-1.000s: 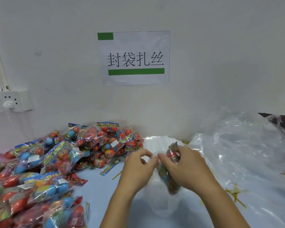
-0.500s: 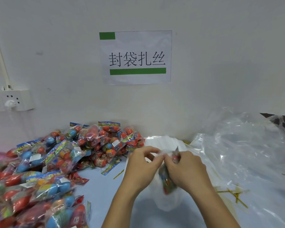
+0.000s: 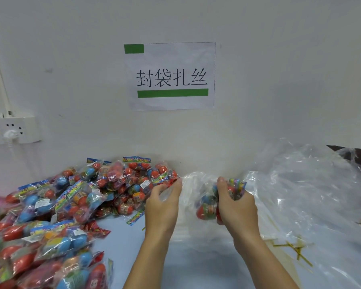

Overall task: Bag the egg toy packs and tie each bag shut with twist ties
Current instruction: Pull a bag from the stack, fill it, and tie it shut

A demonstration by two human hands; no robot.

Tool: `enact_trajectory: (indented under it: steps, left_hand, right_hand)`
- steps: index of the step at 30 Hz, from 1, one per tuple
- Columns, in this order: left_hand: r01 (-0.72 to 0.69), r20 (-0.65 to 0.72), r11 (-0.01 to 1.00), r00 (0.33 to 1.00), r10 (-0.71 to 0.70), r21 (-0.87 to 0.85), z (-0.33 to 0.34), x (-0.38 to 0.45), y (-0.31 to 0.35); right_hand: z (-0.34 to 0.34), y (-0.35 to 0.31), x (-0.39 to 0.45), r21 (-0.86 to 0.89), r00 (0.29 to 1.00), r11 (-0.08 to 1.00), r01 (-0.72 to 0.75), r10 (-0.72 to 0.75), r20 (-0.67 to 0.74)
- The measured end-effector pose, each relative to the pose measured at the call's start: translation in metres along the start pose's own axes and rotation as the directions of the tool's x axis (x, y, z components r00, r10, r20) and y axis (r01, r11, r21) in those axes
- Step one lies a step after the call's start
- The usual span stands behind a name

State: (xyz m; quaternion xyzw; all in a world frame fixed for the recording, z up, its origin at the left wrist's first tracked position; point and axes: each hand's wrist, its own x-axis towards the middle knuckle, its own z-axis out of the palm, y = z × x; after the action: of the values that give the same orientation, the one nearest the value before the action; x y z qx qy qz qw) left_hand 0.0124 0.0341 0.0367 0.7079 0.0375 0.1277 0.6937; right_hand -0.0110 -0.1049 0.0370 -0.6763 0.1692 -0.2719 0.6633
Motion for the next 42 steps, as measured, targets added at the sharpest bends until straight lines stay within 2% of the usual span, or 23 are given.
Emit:
enact_trajectory:
  steps: [3, 6, 8, 11, 12, 14, 18, 21, 23, 26, 29, 33, 35, 37, 40, 42]
  left_hand:
    - [-0.083, 0.114, 0.996, 0.990, 0.084, -0.014, 0.008, -0.004, 0.000]
    - [-0.112, 0.167, 0.993, 0.979, 0.116, -0.037, 0.014, -0.006, -0.001]
    - [-0.073, 0.138, 0.991, 0.986, 0.089, -0.115, 0.014, -0.006, -0.001]
    - [-0.016, 0.081, 0.981, 0.996, 0.032, -0.193, 0.009, -0.005, 0.001]
    - [-0.005, 0.073, 0.979, 0.997, 0.020, -0.206, 0.008, -0.004, 0.002]
    - [0.000, 0.073, 0.980, 0.997, 0.015, -0.199, 0.007, -0.003, 0.002]
    - [-0.010, 0.156, 0.993, 0.987, 0.029, -0.121, 0.010, -0.008, 0.005]
    - [-0.074, 0.238, 0.997, 0.968, 0.073, -0.004, 0.013, -0.013, 0.005]
    - [-0.124, 0.192, 0.992, 0.975, 0.114, 0.038, 0.015, -0.015, 0.004]
    - [-0.261, 0.075, 0.955, 0.965, 0.252, 0.138, 0.011, -0.012, 0.004]
    - [-0.406, 0.126, 0.904, 0.912, 0.391, 0.132, 0.010, -0.010, 0.007]
    - [-0.436, 0.171, 0.899, 0.890, 0.422, 0.048, 0.017, -0.012, 0.006]
    - [-0.463, 0.164, 0.883, 0.879, 0.448, 0.071, 0.015, -0.011, 0.006]
    - [-0.534, 0.199, 0.836, 0.839, 0.506, 0.126, 0.013, -0.011, 0.008]
    - [-0.620, 0.272, 0.770, 0.774, 0.571, 0.149, 0.015, -0.020, 0.013]
    - [-0.644, 0.256, 0.749, 0.759, 0.599, 0.154, 0.018, -0.024, 0.015]
  right_hand:
    - [0.004, -0.002, -0.006, 0.022, 0.997, 0.999, 0.042, -0.044, 0.058]
    - [0.009, -0.002, -0.011, 0.041, 0.974, 0.995, 0.087, -0.093, 0.206]
    - [0.010, -0.001, -0.013, 0.083, 0.926, 0.993, 0.083, -0.108, 0.362]
    - [0.006, -0.001, -0.013, 0.168, 0.806, 0.984, -0.051, -0.059, 0.589]
    - [0.005, 0.000, -0.013, 0.170, 0.778, 0.983, -0.073, -0.051, 0.626]
    - [0.005, 0.002, -0.012, 0.113, 0.802, 0.993, 0.019, -0.083, 0.591]
    - [0.010, 0.003, -0.014, 0.024, 0.920, 0.972, 0.233, -0.228, 0.319]
    - [0.010, 0.003, -0.013, -0.014, 0.938, 0.947, 0.320, -0.315, 0.144]
    - [0.008, 0.004, -0.011, -0.015, 0.932, 0.938, 0.346, -0.342, 0.115]
    - [0.007, 0.006, -0.009, 0.003, 0.930, 0.939, 0.345, -0.342, 0.135]
    - [0.010, 0.006, -0.012, -0.009, 0.910, 0.931, 0.365, -0.355, 0.216]
    - [0.013, 0.007, -0.018, -0.050, 0.809, 0.869, 0.493, -0.436, 0.394]
    - [0.013, 0.009, -0.021, -0.094, 0.771, 0.860, 0.502, -0.395, 0.499]
    - [0.016, 0.011, -0.024, -0.174, 0.744, 0.826, 0.536, -0.365, 0.560]
    - [0.020, 0.010, -0.027, -0.314, 0.726, 0.697, 0.645, -0.431, 0.535]
    - [0.020, 0.009, -0.025, -0.307, 0.730, 0.683, 0.663, -0.498, 0.469]
